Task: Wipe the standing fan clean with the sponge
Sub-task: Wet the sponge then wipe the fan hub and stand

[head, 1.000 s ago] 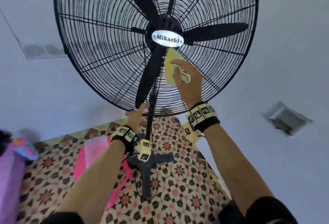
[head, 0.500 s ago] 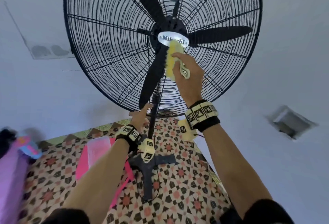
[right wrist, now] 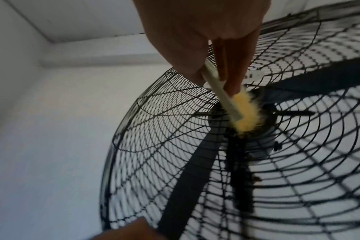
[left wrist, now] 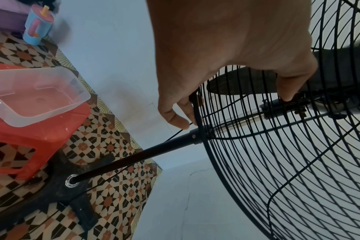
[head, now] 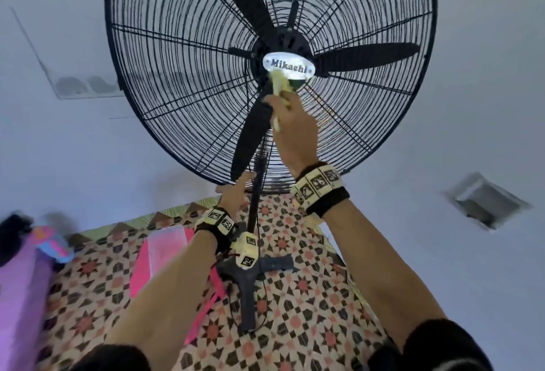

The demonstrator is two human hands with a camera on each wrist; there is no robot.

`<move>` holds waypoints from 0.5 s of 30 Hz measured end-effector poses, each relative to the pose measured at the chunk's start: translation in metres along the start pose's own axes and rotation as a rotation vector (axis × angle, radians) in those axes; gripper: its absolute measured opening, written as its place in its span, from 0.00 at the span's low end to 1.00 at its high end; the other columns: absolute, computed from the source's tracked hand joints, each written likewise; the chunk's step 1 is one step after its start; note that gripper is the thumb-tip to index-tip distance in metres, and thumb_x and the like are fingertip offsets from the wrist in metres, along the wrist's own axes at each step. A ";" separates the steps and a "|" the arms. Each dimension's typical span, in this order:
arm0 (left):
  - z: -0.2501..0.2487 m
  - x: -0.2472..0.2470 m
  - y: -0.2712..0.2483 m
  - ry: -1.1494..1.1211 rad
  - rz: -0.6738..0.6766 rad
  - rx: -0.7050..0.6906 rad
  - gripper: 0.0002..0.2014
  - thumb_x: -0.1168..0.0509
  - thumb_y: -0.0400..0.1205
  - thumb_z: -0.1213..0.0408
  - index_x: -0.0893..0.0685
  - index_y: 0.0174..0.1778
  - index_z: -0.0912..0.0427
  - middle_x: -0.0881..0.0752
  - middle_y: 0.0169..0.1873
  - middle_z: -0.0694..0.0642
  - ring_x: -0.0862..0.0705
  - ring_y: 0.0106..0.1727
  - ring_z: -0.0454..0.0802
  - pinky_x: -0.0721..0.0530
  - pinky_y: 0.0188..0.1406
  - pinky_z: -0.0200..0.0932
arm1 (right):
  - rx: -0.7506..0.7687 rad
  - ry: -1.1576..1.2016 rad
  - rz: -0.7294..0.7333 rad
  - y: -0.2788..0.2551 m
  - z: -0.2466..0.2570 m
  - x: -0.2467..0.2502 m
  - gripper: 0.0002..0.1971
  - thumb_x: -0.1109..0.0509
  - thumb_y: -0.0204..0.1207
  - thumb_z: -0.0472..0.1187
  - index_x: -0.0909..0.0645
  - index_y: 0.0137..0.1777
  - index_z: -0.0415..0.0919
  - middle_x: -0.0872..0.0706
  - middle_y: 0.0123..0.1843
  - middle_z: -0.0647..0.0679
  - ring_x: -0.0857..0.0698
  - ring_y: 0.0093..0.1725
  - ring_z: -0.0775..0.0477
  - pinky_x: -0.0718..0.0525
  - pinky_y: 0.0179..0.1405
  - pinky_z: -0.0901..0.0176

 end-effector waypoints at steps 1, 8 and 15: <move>-0.003 0.000 -0.003 -0.014 -0.006 -0.001 0.28 0.33 0.87 0.45 0.35 0.75 0.56 0.25 0.67 0.58 0.18 0.59 0.59 0.17 0.68 0.57 | 0.006 0.079 -0.004 0.001 0.002 0.003 0.13 0.27 0.81 0.30 0.12 0.63 0.41 0.12 0.65 0.38 0.10 0.44 0.44 0.08 0.38 0.54; 0.018 0.006 0.017 0.028 -0.045 0.048 0.49 0.18 0.72 0.42 0.31 0.81 0.66 0.20 0.56 0.68 0.13 0.49 0.64 0.11 0.55 0.56 | -0.144 0.066 -0.171 -0.001 -0.024 0.021 0.13 0.29 0.81 0.30 0.12 0.62 0.43 0.14 0.67 0.39 0.13 0.40 0.49 0.13 0.30 0.59; 0.003 0.004 0.007 -0.103 -0.037 -0.018 0.57 0.22 0.78 0.45 0.53 0.89 0.65 0.23 0.74 0.66 0.18 0.72 0.69 0.17 0.72 0.68 | -0.223 0.545 -0.174 -0.001 -0.019 0.018 0.09 0.32 0.85 0.33 0.10 0.57 0.39 0.07 0.55 0.47 0.09 0.52 0.48 0.10 0.51 0.51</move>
Point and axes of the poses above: each hand's wrist, its own y-axis towards the middle knuckle, its own x-axis out of the back of the hand, z = x × y, the point moved 7 cm from there along y, towards the middle knuckle
